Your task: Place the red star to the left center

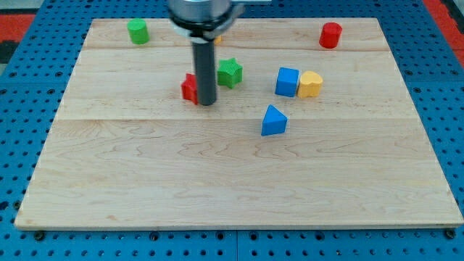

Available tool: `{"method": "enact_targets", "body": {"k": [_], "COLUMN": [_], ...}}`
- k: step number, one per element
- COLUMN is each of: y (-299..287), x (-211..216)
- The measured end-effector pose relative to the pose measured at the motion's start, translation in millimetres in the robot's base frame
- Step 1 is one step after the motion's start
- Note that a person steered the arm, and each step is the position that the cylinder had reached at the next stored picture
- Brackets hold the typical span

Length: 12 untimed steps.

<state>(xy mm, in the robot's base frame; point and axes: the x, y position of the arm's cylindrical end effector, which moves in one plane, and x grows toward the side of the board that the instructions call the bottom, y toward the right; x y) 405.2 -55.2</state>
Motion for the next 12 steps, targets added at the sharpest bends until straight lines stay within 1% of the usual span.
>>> {"method": "enact_targets", "body": {"k": [1, 2, 3, 4, 5, 6, 7, 8, 9, 10, 12], "y": [24, 13, -27, -84, -67, -36, -68, -103, -123, -128, -123], "x": [-9, -26, -24, -22, -38, -70, -66, -38, -9, -5, -22]}}
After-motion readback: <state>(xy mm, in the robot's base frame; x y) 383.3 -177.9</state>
